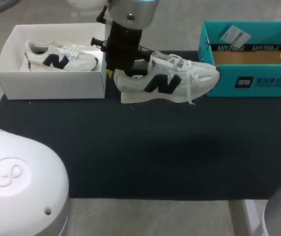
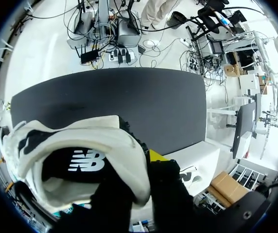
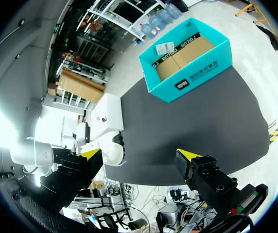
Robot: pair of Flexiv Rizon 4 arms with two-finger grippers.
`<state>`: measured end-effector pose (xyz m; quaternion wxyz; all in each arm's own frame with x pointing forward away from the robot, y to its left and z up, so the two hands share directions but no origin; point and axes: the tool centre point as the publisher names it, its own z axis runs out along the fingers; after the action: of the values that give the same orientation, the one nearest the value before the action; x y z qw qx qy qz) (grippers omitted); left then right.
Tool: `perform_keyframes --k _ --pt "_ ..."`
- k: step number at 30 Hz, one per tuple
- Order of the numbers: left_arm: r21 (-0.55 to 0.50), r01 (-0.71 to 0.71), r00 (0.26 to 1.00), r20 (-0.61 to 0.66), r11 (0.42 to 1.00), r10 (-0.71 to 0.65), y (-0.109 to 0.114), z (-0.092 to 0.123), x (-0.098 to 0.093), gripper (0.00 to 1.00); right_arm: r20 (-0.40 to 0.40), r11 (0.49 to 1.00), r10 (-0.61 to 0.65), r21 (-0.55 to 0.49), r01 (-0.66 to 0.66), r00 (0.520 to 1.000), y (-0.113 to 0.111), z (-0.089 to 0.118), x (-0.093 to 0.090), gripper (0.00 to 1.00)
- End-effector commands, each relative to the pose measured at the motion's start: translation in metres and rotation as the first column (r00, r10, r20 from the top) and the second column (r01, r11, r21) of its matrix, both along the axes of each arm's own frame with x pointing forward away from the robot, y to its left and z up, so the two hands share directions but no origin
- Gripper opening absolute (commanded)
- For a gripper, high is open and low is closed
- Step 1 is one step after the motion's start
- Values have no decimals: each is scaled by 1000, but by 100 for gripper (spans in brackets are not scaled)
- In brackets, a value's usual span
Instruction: Take the shoe out of the shoebox, open the shoe tongue, remove and reinsert the insole, then place the shoe into the shoebox
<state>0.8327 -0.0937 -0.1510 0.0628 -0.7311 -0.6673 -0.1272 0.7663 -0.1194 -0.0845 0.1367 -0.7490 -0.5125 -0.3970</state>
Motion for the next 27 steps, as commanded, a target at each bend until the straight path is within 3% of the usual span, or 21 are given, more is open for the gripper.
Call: perform_keyframes --k 1,11,27 --pt "34 -7 1000 15 999 6 -16 -4 -5 0 -2 1000 -1 -1 1 1000 1 0 1 100" --pt "22 4 999 39 1000 -4 -15 -24 -17 0 -2 1000 -1 -1 1 1000 1 0 1 100" --pt "51 -31 994 103 998 25 -15 -104 -24 0 -2 1000 -1 -1 1 1000 1 0 1 100"
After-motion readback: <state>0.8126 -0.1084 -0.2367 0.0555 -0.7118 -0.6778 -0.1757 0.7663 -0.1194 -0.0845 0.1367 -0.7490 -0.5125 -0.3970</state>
